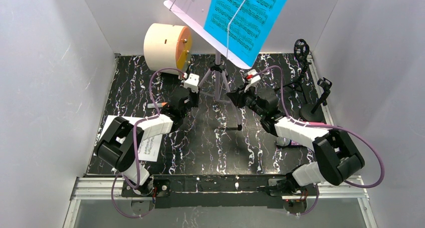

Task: Pack up the instrument practice props
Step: Adjust the music stand at the center of the board, then pick up the sheet music from the music stand.

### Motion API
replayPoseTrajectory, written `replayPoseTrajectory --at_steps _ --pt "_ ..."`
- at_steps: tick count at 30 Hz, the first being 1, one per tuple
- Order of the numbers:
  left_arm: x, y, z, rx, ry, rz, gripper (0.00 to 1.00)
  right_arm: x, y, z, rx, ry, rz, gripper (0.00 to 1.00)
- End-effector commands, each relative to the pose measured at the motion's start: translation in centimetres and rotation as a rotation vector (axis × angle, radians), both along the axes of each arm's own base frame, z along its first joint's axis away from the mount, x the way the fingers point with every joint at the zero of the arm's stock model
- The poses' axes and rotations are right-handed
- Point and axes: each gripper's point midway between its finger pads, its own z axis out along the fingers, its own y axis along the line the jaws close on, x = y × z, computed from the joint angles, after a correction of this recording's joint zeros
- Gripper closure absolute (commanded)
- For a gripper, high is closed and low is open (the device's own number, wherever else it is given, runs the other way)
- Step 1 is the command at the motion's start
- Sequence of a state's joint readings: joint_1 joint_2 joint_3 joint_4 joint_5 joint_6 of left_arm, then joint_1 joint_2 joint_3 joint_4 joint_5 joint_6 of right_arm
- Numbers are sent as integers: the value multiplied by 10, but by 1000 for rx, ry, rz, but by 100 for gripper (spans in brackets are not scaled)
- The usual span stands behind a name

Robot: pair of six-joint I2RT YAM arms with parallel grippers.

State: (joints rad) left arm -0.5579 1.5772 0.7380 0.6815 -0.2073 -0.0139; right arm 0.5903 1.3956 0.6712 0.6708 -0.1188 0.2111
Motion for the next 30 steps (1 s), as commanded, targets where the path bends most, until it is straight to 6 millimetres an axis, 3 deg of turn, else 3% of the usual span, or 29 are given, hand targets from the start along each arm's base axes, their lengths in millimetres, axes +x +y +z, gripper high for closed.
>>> replayPoseTrajectory --at_steps 1,5,7,13,20,22,30 --pt "7 0 13 -107 0 59 88 -39 27 -31 16 138 158 99" --pt "-1 3 12 -125 8 60 76 -39 24 -24 21 131 144 99" --pt "-6 3 14 -146 12 58 67 -39 21 -19 21 125 130 93" --pt "-22 11 35 -227 -10 70 35 -37 6 7 35 116 48 51" --pt "-38 17 80 -336 7 100 23 -46 -22 52 66 94 -55 7" --pt "-46 17 96 -377 17 95 21 -54 -28 67 78 98 -63 2" --pt "-93 23 168 -444 46 3 16 -98 -52 151 145 88 -36 1"
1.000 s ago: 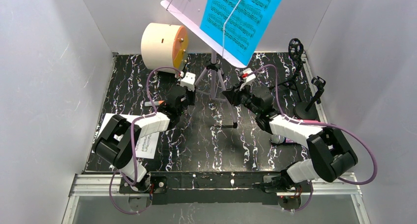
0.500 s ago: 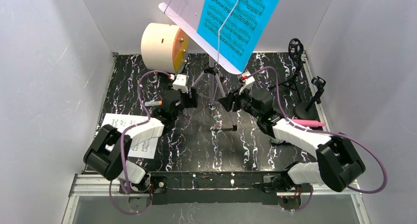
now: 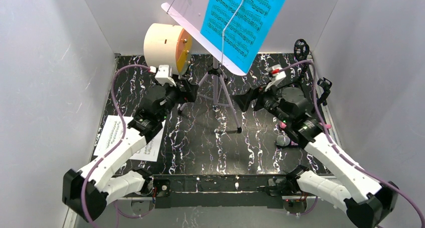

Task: Pack up the instrument practice props
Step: Pick up the sheet music from the music stand.

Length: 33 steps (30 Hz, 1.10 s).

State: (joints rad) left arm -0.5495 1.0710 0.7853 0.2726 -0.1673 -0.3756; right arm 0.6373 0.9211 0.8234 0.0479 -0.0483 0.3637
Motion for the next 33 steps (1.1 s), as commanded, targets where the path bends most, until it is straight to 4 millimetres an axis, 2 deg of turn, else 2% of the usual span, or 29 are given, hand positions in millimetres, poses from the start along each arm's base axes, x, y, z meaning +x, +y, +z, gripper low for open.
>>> replayPoseTrajectory --at_steps 1,5,11,13,17,21,26,33 --pt "-34 3 50 -31 6 -75 16 -25 -15 56 48 -19 5 1" --pt "-59 5 96 9 -21 -167 15 -44 -26 100 73 -41 21 1" --pt "-93 -11 170 -24 -85 -350 16 -67 -36 150 89 -59 56 1" --pt "-100 -15 195 -52 -116 -390 16 -72 -39 171 100 -88 58 1" --pt "-108 -32 236 -89 -150 -495 18 -74 -38 199 106 -133 78 1" --pt "-102 -44 271 -123 -196 -532 19 -72 -30 229 138 -198 112 1" --pt "-85 -62 298 -159 -226 -571 22 -63 -25 264 196 -287 100 1" --pt "-73 -84 327 -262 -283 -636 25 -36 -18 285 237 -342 39 1"
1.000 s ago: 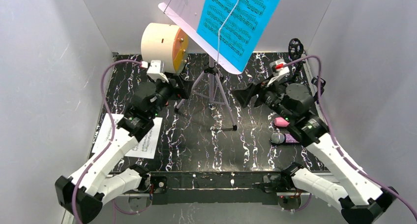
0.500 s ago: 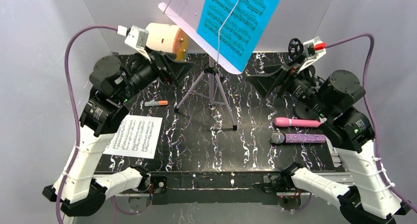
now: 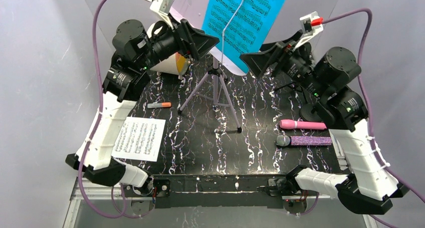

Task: Pack up the instrument practice props
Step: Pick up the sheet music from the music stand.

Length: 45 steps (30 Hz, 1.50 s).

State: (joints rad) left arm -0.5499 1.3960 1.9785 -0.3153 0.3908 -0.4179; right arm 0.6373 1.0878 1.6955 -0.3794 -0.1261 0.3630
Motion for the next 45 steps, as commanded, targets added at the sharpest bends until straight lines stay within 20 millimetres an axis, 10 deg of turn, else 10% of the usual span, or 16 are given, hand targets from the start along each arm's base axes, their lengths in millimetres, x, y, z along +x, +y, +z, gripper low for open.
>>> replayPoseTrajectory --at_steps 1,26,35,45 --pt "-14 -8 38 -101 -64 -87 26 6 -6 43 90 -114 -47 1" --pt "-5 -57 42 -98 -217 -5 70 40 -34 38 142 -144 -288 3" --pt "-6 -56 42 -123 -291 53 96 38 -46 30 112 -154 -339 27" --pt "-17 -53 48 -174 -409 79 100 30 -51 25 117 -164 -335 51"
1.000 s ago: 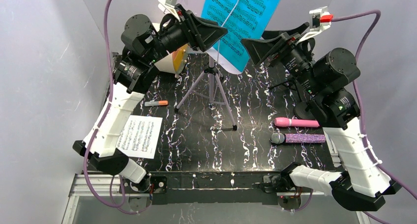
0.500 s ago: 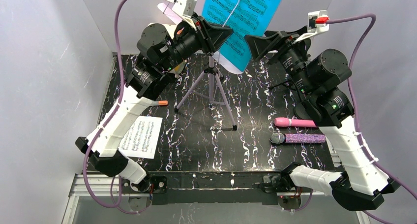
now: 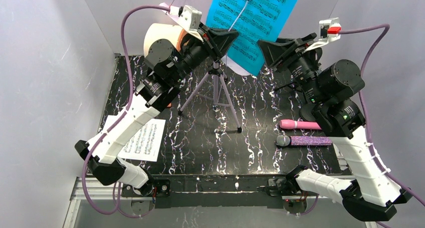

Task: Pack up the instrument practice props
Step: Pick up the sheet music from the music stand.

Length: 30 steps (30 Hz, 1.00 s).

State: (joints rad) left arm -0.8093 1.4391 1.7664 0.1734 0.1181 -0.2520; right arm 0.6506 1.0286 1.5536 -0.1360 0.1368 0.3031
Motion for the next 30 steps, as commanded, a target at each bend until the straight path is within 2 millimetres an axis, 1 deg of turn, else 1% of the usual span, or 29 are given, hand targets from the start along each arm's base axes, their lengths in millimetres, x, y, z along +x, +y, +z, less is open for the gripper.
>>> replayPoseTrajectory --at_steps 1,5,8,9,14,16,19,23,26,30 --pt "-21 21 39 -78 -151 31 100 0 -19 6 15 -35 -78 53" --pt "-21 21 43 -86 -174 38 100 -4 -17 6 12 -42 -60 58" --pt "-21 22 45 -87 -181 46 100 -5 -17 7 13 -45 -52 68" --pt "-21 22 46 -90 -184 46 100 -6 -18 8 18 -49 -52 70" --pt "-20 22 48 -102 -187 47 100 -11 -22 7 30 -51 -53 75" --pt "-19 22 47 -102 -186 51 100 -12 -26 4 29 -43 -67 78" --pt "-18 23 47 -98 -190 60 100 -14 -31 -2 29 -30 -82 84" --pt "-16 25 47 -91 -193 81 100 -19 -40 -5 35 -23 -103 91" --pt "-15 27 47 -89 -197 91 100 -24 -47 -6 37 -19 -118 99" --pt "-12 26 44 -77 -193 103 100 -31 -54 -9 37 -11 -131 99"
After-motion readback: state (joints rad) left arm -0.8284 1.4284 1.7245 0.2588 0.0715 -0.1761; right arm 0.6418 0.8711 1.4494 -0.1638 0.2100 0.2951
